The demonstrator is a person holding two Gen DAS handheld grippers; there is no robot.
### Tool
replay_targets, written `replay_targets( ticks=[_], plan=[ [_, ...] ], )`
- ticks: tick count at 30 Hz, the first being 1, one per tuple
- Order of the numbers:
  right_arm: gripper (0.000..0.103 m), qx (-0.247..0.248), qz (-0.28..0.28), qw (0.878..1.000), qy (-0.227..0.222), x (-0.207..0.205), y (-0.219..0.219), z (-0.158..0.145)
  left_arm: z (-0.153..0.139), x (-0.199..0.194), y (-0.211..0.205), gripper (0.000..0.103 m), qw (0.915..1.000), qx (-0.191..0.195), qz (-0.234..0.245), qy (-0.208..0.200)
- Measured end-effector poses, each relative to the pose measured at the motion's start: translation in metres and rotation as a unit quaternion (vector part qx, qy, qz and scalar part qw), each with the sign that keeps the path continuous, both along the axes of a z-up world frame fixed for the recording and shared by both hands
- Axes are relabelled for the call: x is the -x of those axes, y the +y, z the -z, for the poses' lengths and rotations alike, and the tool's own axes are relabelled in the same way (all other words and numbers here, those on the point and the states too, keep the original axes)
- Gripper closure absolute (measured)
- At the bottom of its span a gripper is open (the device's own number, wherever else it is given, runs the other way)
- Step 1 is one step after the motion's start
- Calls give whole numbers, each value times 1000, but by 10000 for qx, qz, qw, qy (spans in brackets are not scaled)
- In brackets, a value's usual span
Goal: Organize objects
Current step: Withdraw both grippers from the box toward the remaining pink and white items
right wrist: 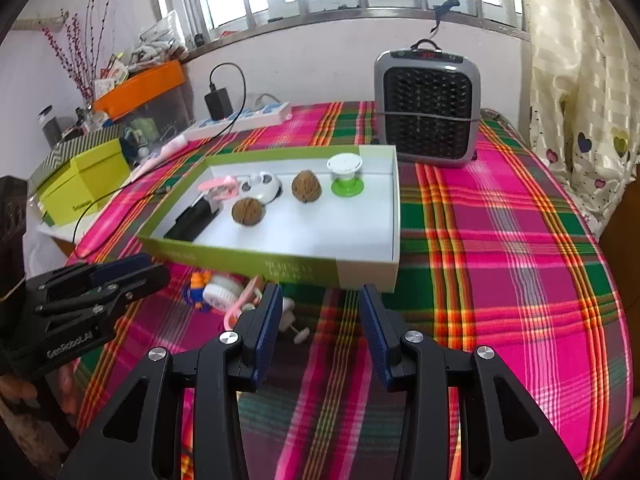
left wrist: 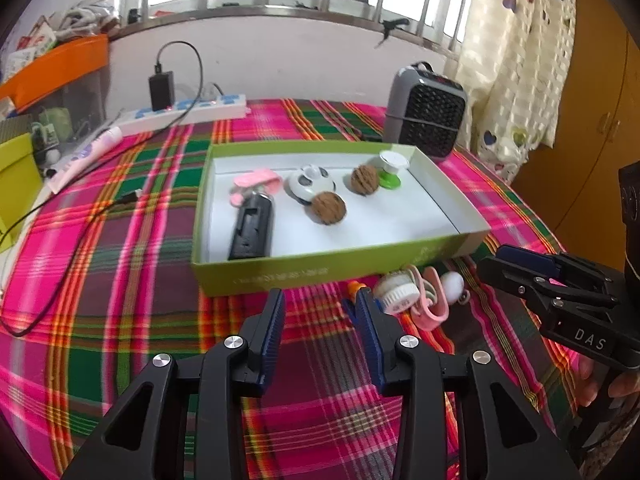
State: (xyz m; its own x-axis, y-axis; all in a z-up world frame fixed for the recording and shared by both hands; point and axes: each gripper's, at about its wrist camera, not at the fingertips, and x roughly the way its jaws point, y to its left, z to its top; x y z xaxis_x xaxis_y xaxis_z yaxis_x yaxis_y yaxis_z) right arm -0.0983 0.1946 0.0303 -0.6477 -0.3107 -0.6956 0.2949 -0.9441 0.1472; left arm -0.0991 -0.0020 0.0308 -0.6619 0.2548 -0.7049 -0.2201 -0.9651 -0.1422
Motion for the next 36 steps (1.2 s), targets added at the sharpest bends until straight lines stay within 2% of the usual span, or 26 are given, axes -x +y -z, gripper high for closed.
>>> replay_targets(
  ticks=[8,18,28,36],
  plan=[
    [62,137,-361,9988,-293,6,-8,13,8,4,7,64,9997,-8,142,-198],
    [61,-82,-667,9973,-304,5,-18,15,15,8,13,64,9993,160,159,-313],
    [61,-123,-640,9974,-312,9,-13,15,16,13,15,64,9988,336,150,-337],
    [61,-340,-764,9959,-339,11,-22,17,16,16,22,63,9972,661,175,-301]
  ],
)
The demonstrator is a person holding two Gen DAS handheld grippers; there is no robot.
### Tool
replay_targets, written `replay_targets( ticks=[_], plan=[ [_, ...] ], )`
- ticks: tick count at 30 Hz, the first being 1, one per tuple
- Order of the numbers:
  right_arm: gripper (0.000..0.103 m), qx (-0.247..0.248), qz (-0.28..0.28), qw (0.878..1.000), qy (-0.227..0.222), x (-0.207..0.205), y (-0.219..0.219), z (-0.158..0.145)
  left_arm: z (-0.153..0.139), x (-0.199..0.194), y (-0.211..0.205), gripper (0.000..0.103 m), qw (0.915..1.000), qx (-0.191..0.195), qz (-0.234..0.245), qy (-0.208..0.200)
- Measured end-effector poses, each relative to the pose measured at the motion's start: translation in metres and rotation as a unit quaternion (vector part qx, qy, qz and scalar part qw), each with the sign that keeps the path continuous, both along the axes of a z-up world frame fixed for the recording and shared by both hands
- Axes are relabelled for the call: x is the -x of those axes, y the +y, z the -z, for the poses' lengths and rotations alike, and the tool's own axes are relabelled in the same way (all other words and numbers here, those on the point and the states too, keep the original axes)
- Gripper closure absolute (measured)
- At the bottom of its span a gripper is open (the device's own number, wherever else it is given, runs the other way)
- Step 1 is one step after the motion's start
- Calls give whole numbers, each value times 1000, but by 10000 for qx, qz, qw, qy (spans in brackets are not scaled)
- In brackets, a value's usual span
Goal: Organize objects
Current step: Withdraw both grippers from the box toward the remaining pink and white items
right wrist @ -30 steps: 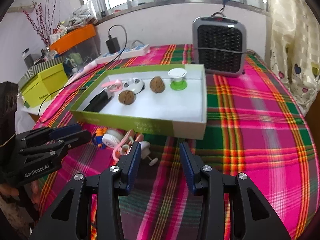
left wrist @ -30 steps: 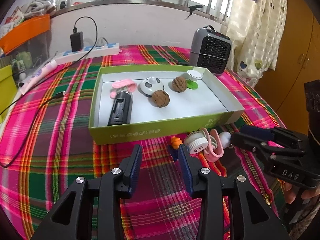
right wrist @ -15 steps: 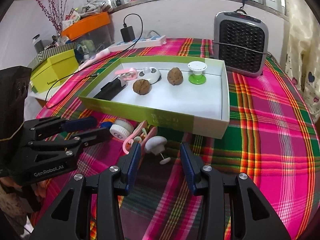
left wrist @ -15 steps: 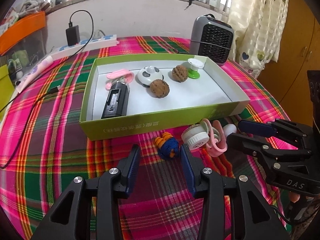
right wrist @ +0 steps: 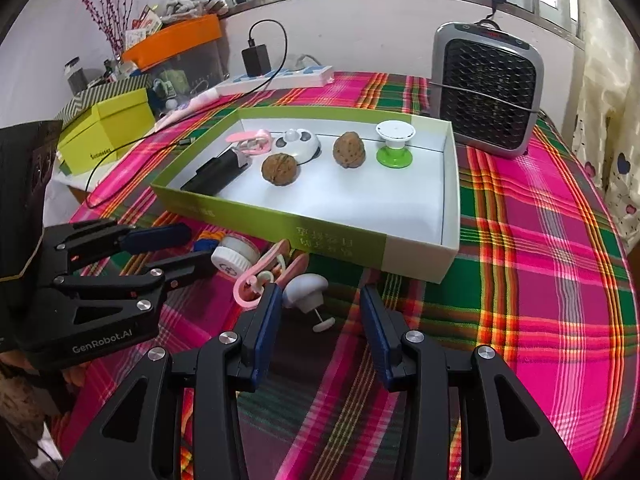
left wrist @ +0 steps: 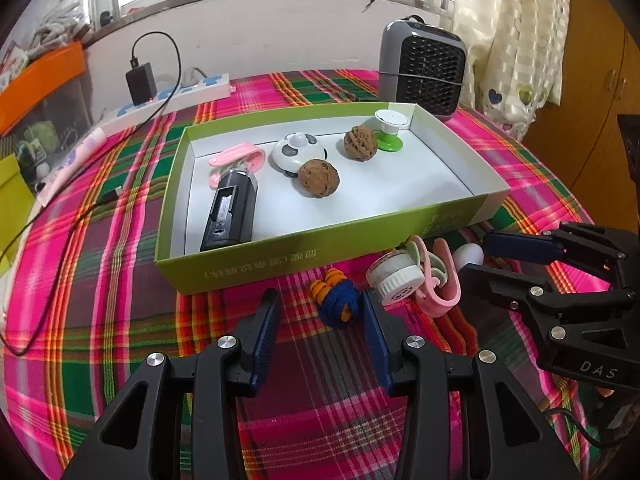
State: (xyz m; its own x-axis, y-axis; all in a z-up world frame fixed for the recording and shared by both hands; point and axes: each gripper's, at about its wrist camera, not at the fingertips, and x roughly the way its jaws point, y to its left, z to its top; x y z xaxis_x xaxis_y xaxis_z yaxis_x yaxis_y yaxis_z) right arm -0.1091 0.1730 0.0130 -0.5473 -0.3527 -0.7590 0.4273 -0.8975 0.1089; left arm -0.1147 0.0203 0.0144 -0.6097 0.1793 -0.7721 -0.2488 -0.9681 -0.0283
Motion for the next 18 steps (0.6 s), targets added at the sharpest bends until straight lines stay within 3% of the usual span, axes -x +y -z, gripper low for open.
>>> replay_targets(
  ticks=[14,18],
  plan=[
    [61,-209,-45,9998,-7,5,-4,5,0,4,-1,64,9999,51,-106,17],
    [61,-241,-50,9997,15,5,-6,5,0,5,-4,72,9998,24,-178,17]
  ],
)
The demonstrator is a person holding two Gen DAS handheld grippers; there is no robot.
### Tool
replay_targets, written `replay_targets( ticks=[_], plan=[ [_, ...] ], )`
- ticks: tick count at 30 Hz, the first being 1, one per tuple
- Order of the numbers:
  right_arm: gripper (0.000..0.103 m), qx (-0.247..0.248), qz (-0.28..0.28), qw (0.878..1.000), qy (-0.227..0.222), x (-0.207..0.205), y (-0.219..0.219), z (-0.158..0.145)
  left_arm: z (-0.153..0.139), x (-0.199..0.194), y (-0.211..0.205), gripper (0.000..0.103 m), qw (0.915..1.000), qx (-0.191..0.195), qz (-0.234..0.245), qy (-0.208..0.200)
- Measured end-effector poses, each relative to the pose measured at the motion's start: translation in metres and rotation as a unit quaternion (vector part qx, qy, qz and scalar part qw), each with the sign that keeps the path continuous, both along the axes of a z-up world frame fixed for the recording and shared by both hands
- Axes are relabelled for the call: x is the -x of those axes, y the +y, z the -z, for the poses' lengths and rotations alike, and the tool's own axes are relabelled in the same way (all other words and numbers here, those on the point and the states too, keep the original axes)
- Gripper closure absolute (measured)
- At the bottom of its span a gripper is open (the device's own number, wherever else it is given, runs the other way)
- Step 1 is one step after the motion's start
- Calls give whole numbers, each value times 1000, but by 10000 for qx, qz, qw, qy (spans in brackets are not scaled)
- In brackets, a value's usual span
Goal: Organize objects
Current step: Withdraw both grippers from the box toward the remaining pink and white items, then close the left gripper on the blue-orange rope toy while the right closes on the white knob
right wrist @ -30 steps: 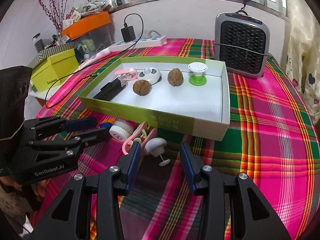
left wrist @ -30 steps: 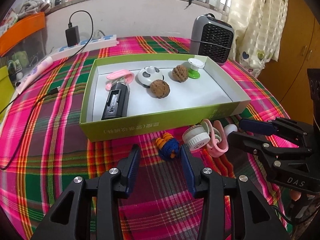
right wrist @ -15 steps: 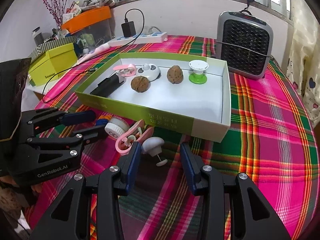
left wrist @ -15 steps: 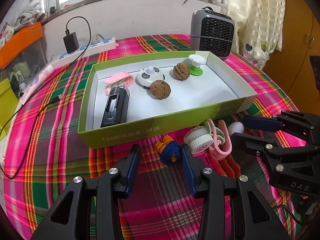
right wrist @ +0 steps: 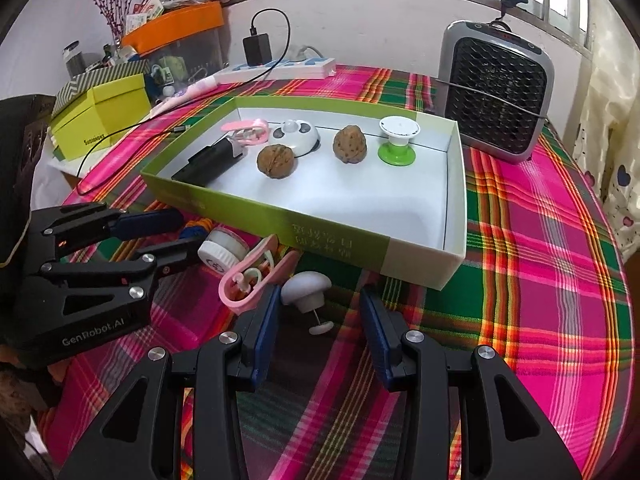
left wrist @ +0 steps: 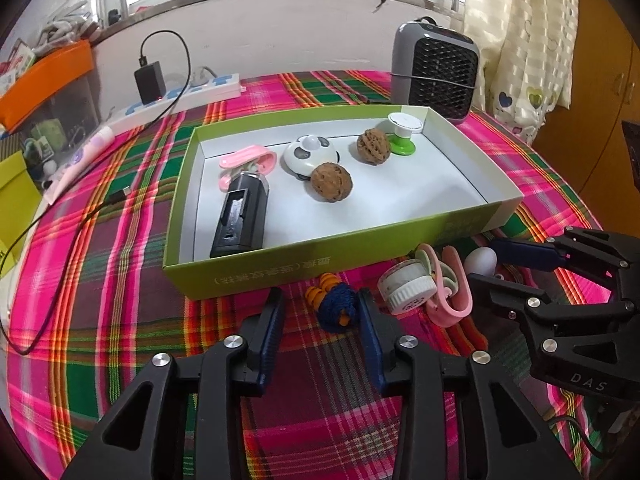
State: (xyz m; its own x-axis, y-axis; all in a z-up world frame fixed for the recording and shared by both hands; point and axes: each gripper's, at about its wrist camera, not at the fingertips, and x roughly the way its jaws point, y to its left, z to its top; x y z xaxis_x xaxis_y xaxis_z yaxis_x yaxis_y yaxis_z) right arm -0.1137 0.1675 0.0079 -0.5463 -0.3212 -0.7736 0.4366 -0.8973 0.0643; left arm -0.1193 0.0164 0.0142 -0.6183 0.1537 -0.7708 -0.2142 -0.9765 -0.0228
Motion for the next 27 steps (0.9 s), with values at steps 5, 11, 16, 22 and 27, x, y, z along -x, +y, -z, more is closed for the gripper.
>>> replay_targets(
  ticks=[5,11,16,22,27],
  plan=[
    [61,-19,2,10000,12,0,0,0,0,1,-2,76,10000,-20,-56,5],
    [68,-46,-24,10000,33,-2,-2,0,0,0,-4,83,10000,-42,-82,8],
    [75,-38,-21,10000,30,-1,-2,0,0,0,-4,85,10000,-50,-83,7],
    [76,-36,-19,10000,28,-1,-2,0,0,0,-4,86,9999,-57,-84,9],
    [76,-40,-19,10000,32,-1,-2,0,0,-1,-4,86,10000,-54,-78,14]
  ],
)
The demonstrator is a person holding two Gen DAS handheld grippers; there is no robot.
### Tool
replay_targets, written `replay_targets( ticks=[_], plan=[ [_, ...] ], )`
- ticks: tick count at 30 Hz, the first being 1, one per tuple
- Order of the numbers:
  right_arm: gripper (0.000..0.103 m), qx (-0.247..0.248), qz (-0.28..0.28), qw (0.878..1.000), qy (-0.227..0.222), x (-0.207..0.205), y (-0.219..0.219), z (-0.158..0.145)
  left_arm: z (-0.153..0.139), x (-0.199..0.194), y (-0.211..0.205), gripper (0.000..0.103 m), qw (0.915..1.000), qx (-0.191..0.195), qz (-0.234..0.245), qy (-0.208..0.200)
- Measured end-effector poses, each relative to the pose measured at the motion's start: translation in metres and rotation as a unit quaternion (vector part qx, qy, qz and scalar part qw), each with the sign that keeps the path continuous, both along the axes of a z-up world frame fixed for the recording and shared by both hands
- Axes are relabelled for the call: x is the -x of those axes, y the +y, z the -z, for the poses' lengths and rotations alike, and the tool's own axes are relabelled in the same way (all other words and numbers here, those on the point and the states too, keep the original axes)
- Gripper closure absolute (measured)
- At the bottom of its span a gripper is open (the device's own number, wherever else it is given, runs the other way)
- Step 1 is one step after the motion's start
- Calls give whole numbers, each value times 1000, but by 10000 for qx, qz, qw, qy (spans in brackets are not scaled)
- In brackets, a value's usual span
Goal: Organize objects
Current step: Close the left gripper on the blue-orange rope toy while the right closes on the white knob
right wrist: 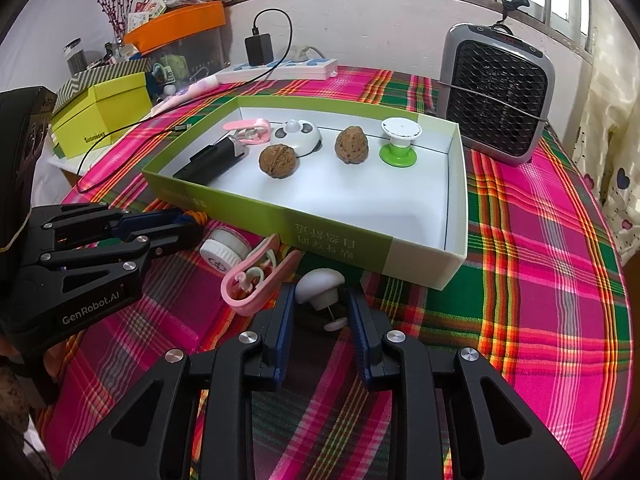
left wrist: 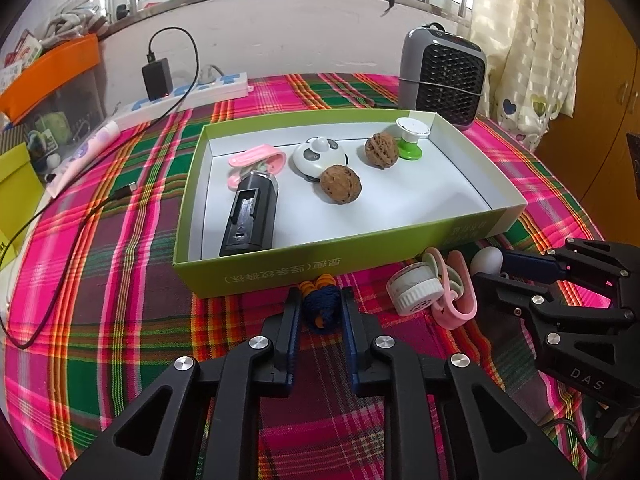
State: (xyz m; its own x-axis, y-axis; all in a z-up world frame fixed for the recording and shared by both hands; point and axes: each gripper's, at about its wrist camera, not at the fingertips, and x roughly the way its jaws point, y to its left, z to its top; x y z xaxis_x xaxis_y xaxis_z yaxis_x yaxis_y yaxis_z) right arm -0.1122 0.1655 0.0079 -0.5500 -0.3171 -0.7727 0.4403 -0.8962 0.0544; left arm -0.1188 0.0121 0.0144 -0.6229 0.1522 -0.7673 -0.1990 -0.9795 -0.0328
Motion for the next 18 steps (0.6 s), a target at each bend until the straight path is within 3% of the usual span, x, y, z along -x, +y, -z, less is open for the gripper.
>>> replay_targets(
  ticks=[18],
  plan=[
    [76,76,49,9999,59,-3,1,-4,-4,-4,-4,87,9999,-105,-28,85]
  ],
)
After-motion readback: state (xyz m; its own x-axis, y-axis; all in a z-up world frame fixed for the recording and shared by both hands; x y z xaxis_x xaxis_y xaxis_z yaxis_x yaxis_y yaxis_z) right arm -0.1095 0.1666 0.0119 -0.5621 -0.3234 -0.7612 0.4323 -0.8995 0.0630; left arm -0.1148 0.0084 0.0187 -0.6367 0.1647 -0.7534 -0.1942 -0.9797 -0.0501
